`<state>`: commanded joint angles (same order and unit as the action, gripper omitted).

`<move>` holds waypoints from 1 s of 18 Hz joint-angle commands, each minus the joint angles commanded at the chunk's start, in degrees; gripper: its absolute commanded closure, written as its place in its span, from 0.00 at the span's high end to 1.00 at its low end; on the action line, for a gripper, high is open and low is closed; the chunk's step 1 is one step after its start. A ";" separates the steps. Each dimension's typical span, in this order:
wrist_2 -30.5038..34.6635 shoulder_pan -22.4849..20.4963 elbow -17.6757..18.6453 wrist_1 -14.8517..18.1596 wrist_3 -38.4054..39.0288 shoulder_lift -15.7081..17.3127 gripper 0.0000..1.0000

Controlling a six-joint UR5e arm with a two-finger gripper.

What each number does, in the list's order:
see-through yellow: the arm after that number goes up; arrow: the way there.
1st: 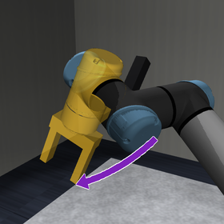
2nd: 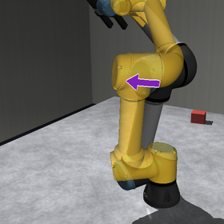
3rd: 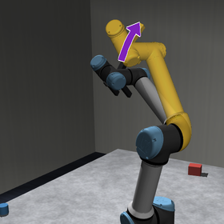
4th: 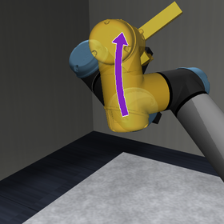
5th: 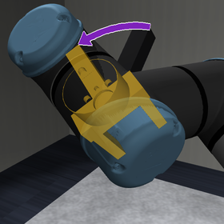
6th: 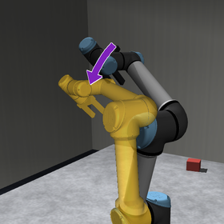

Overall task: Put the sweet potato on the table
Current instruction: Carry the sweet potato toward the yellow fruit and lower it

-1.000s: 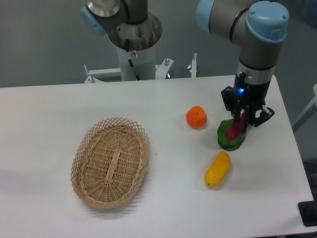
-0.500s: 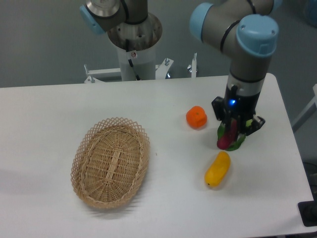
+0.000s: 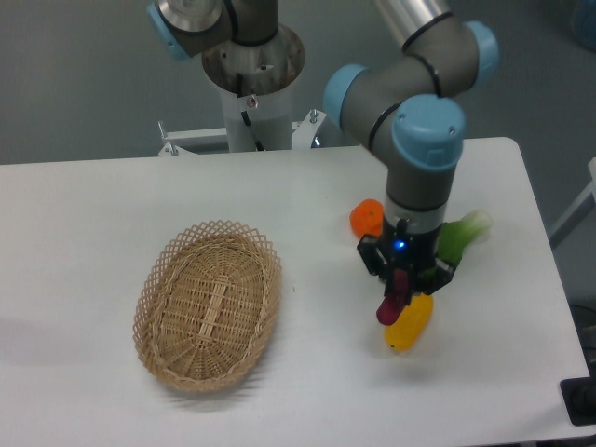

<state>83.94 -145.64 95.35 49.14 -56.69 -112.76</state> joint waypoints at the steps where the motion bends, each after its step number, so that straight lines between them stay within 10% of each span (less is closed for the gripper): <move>1: 0.00 0.09 0.79 -0.62 0.26 -0.35 0.22; 18: 3.25 3.78 -0.43 -8.01 5.54 -9.14 0.27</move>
<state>87.19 -141.86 94.92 41.13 -51.15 -121.90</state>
